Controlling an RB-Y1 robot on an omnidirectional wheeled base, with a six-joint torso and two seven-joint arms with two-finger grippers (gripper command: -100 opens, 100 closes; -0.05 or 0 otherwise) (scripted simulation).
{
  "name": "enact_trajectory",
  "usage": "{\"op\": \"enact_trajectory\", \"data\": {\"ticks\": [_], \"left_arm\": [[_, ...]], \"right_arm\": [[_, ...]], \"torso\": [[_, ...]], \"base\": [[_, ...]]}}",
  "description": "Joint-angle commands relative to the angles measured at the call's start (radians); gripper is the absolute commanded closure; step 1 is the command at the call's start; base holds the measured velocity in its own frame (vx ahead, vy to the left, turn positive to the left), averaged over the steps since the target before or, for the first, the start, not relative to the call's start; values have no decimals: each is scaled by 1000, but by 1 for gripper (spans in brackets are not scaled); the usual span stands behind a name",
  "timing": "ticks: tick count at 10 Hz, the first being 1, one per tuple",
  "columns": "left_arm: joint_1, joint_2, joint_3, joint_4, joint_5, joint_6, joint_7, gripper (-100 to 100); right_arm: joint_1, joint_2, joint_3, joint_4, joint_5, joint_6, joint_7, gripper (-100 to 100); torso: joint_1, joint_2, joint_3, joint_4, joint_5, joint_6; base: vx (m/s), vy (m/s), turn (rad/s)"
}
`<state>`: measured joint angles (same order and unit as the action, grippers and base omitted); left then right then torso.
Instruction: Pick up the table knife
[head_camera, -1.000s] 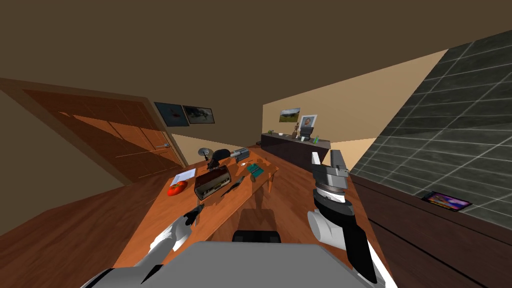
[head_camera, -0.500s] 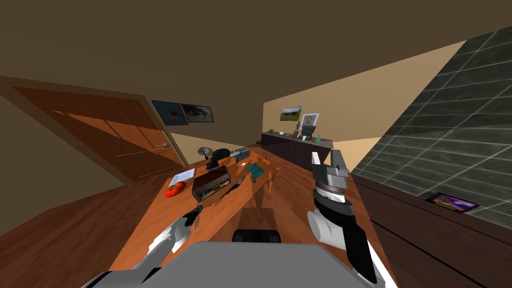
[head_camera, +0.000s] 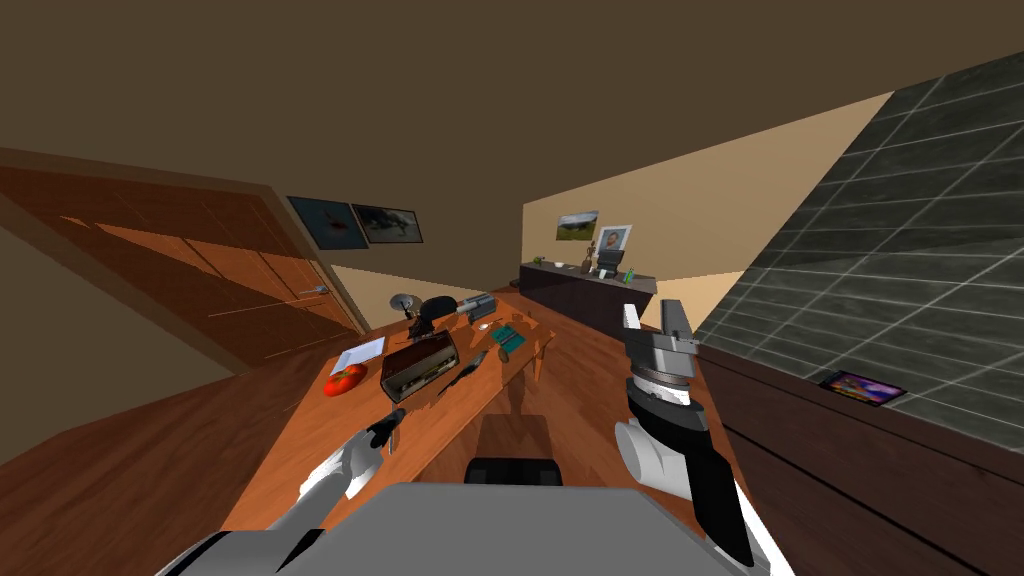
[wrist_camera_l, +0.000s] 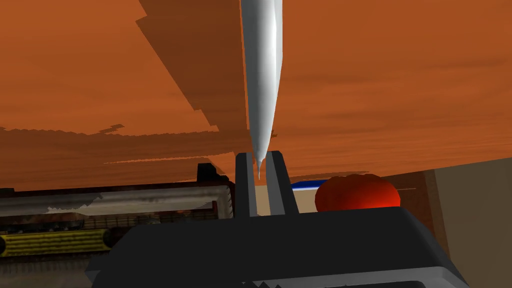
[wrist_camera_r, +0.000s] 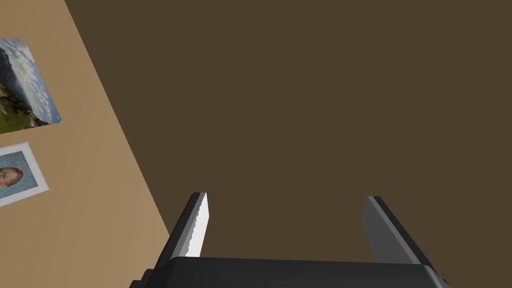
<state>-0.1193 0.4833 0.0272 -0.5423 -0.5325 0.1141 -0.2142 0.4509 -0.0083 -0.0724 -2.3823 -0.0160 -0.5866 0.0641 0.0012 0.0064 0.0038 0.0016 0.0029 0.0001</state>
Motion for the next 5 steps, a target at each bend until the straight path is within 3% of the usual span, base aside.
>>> {"op": "enact_trajectory", "data": {"ticks": [1,3,4,5], "left_arm": [[-31,14,-19,31,36,14,-1,100],[-60,28,-37,60,71,28,-1,100],[-56,19,-17,60,45,18,1,100],[-57,19,-17,62,45,18,1,0]], "right_arm": [[0,0,0,0,0,0,0,0],[0,0,0,0,0,0,0,0],[0,0,0,0,0,0,0,0],[0,0,0,0,0,0,0,0]], "torso": [[0,0,0,0,0,0],[0,3,1,0,0,-1],[0,2,1,0,0,-1],[1,-2,-1,-1,-1,-1]], "base": [[-152,-29,-165],[-154,-28,-117],[-59,-15,-12],[-12,-3,5]]}}
